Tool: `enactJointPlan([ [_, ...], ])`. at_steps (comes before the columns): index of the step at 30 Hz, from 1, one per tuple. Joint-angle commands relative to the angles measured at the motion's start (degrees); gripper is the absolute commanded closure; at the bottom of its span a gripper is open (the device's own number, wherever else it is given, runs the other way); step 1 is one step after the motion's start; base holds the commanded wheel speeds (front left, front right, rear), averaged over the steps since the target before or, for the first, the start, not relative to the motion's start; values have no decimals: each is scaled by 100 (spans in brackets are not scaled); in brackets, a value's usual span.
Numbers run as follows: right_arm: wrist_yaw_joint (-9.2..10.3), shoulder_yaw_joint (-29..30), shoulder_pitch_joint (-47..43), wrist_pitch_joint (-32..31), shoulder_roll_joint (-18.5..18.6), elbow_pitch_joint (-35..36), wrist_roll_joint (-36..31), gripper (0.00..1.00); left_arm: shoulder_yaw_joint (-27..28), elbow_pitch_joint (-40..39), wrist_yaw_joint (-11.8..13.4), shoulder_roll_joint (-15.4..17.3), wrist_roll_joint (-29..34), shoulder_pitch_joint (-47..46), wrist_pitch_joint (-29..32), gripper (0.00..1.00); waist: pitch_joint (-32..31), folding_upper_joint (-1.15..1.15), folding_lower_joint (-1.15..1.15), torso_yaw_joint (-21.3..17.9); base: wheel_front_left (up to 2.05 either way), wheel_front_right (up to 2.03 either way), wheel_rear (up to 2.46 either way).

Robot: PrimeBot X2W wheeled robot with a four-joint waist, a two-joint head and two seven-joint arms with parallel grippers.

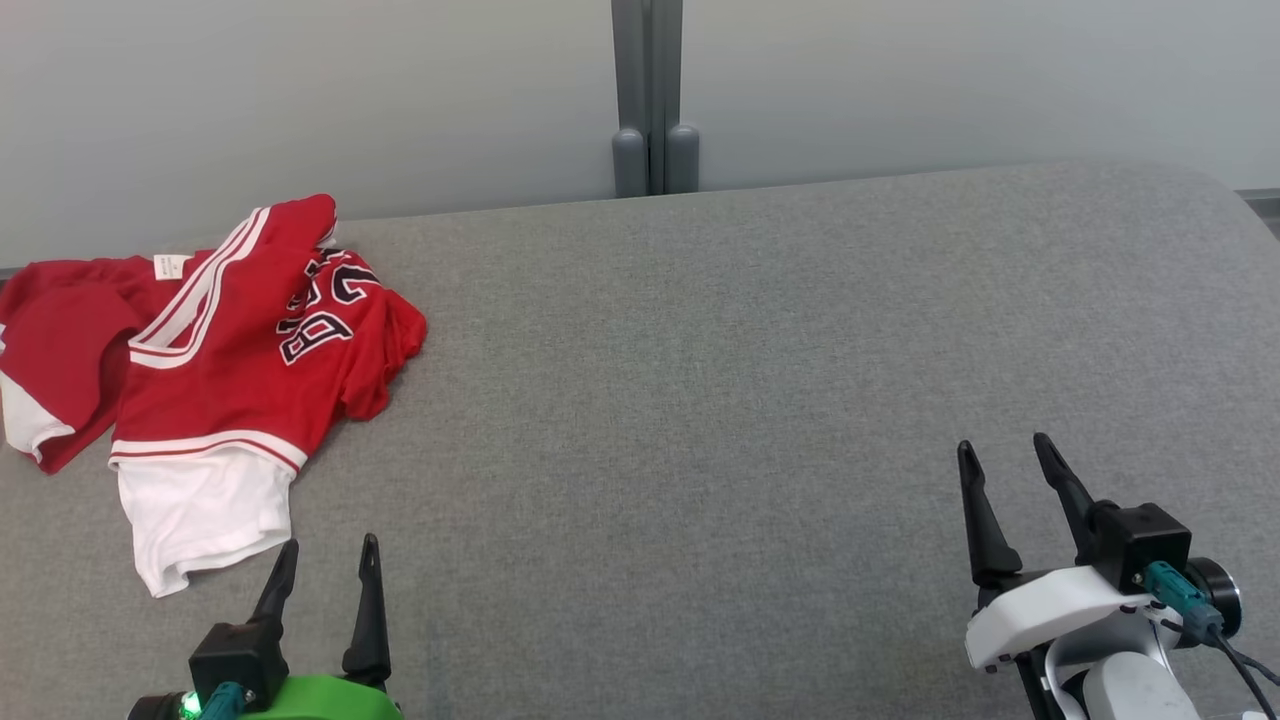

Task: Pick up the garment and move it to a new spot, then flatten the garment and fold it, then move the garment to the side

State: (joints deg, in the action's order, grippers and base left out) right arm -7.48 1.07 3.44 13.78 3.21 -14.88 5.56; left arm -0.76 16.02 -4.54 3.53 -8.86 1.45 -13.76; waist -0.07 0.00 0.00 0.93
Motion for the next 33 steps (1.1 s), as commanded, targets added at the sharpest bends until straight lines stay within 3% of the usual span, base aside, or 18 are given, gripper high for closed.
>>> enactJointPlan([
  [1,-2,-10,-13,52,11,-15,-148,0,33,33,-26,4,115,37,-50,0,1,0,0,5,0,0,0],
  [11,-1,-48,-13,159,16,-58,-416,0,170,232,-143,-36,220,-9,-163,0,-1,0,0,21,0,0,0],
  [33,-1,18,-87,146,34,-71,-216,0,144,358,-224,-57,71,-110,-141,0,-18,0,0,134,0,0,0],
])
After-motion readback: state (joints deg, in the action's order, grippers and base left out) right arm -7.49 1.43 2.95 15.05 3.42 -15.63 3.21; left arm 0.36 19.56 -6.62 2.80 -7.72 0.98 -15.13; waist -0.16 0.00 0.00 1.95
